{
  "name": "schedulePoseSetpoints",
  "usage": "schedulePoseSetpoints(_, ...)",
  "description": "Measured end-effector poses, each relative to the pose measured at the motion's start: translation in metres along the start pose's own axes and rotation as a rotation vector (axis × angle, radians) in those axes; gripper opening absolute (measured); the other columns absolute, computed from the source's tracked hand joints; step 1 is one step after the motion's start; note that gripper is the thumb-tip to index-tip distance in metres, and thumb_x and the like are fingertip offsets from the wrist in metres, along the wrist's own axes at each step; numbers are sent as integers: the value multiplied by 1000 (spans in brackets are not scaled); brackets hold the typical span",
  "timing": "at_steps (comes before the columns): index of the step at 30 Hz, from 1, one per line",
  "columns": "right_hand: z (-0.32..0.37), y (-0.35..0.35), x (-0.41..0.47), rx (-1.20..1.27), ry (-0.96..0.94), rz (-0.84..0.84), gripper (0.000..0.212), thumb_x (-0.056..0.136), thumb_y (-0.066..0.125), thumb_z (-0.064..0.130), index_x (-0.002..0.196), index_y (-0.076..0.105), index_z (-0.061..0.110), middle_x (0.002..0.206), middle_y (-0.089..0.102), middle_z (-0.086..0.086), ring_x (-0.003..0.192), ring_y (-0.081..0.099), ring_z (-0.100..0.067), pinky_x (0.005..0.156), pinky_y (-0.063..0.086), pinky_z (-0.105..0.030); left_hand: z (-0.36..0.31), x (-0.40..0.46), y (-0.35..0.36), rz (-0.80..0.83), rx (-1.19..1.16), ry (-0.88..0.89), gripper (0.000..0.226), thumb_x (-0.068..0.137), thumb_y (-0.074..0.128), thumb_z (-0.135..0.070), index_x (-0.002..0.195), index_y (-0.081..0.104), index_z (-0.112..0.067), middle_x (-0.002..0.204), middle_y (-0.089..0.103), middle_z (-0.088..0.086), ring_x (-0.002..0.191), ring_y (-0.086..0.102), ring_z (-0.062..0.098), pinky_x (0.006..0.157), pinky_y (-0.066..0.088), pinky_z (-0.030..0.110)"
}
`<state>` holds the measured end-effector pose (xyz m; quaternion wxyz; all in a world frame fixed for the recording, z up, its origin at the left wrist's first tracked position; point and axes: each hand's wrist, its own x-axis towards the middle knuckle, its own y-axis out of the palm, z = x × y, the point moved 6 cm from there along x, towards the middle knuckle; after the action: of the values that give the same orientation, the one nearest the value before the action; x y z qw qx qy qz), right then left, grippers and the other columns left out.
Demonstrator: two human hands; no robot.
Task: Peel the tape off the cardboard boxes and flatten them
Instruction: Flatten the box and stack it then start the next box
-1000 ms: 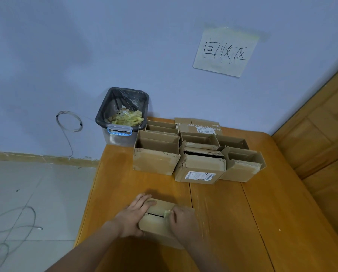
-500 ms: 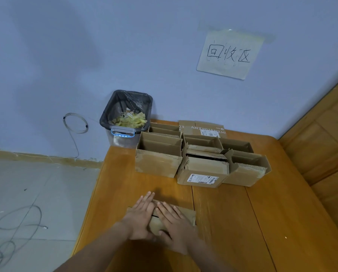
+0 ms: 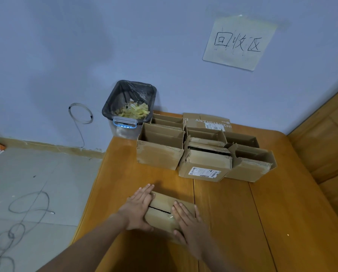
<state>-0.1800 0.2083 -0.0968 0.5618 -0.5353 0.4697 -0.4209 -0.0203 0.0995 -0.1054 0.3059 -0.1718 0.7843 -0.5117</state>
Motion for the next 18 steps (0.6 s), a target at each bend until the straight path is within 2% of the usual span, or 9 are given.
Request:
schedulePoseSetpoints(3,-12,0,-13,-5,-5,-27,50,98,31,45,140,47,23,148,42,7,137,37,-12,106,22,-46,0,0,0,-2,1,-1,119,70,58,-76,153,6,-9,160,-19,8,146,-23,20,119,-14,36)
schedulePoseSetpoints(5,-18,-4,-18,27,15,-51,48,97,33,42,137,51,24,144,46,8,135,41,-12,106,26,-42,-1,0,-1,-8,10,-1,118,70,57,-77,153,7,-9,161,-19,8,146,-23,21,119,-16,35)
schedulePoseSetpoints(7,-19,-8,-20,93,19,-97,44,97,35,38,132,58,23,139,53,8,131,46,-10,106,32,-35,-2,0,-2,-10,28,-2,118,70,57,-77,152,7,-9,161,-17,9,146,-22,21,118,-17,34)
schedulePoseSetpoints(9,-18,-14,-18,203,6,-149,39,98,37,33,124,63,20,135,57,5,127,51,-10,103,44,-33,-4,0,-3,-5,38,-14,118,70,57,-78,152,8,-9,161,-16,11,147,-21,23,117,-17,34)
schedulePoseSetpoints(11,-16,-18,-14,287,18,-183,36,98,39,33,118,63,17,133,56,1,124,52,-12,97,49,-34,-6,1,-4,9,44,-41,119,70,50,-84,152,8,-8,160,-17,13,146,-22,25,117,-17,36)
schedulePoseSetpoints(13,-12,-20,-8,317,39,-198,37,98,39,36,120,60,15,138,52,-1,127,50,-15,99,48,-35,-9,5,-3,17,68,-86,122,68,37,-91,151,9,-6,159,-18,17,146,-24,28,117,-16,39)
schedulePoseSetpoints(16,-5,-20,1,334,42,-226,39,95,43,36,120,58,10,140,49,-9,130,47,-24,102,46,-42,-13,6,2,20,119,-131,126,67,27,-94,152,5,-3,158,-21,21,144,-26,32,115,-19,42)
schedulePoseSetpoints(18,-1,-19,8,327,2,-223,48,94,45,38,131,52,8,148,42,-7,139,36,-23,112,33,-48,-12,5,6,23,131,-137,127,67,25,-94,153,-4,-5,156,-26,19,142,-31,32,114,-21,43)
